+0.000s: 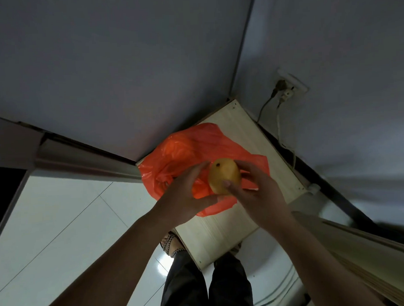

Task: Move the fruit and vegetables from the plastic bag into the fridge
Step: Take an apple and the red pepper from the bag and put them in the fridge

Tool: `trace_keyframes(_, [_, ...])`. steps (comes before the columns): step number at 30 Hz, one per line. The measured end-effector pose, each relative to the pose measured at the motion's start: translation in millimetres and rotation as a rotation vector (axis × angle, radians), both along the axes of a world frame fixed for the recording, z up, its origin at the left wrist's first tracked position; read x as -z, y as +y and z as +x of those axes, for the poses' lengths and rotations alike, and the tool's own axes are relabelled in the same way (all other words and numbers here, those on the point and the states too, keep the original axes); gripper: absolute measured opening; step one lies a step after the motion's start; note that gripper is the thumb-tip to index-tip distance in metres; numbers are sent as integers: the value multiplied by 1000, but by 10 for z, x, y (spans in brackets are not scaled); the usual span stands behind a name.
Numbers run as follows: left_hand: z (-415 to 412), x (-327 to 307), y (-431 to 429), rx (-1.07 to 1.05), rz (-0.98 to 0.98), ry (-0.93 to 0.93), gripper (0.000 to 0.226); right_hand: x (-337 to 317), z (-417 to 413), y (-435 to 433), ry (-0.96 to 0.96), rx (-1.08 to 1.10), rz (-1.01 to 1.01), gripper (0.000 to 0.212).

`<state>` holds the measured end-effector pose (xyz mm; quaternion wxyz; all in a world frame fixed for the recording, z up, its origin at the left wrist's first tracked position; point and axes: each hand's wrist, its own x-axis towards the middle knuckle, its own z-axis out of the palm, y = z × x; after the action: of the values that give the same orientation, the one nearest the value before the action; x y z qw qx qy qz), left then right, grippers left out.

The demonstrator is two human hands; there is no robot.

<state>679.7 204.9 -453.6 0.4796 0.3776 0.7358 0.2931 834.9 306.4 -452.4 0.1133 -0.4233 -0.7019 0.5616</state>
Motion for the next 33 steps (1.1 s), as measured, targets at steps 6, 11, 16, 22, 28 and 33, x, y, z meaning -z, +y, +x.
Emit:
trace_keyframes(6, [-42, -157, -63, -88, 20, -78, 75, -67, -88, -29, -3, -79, -9, 54])
trace_keyframes(11, [-325, -161, -280, -21, 4, 136, 69, -5, -82, 277, -114, -334, 385, 55])
trace_keyframes(16, [-460, -65, -296, 41, -83, 62, 68, 180, -332, 471, -320, -802, 507, 70])
trace_keyframes(22, [-679, 125, -119, 49, -53, 243, 79, 513, -748, 721, -589, -964, 430, 81])
trace_keyframes(28, [-997, 243, 90, 110, -96, 311, 79, 761, -1123, 960, -560, -852, 252, 84])
trace_keyframes(33, [-1096, 405, 142, 132, -124, 225, 72, 883, -1072, 1022, -587, -771, 93, 69])
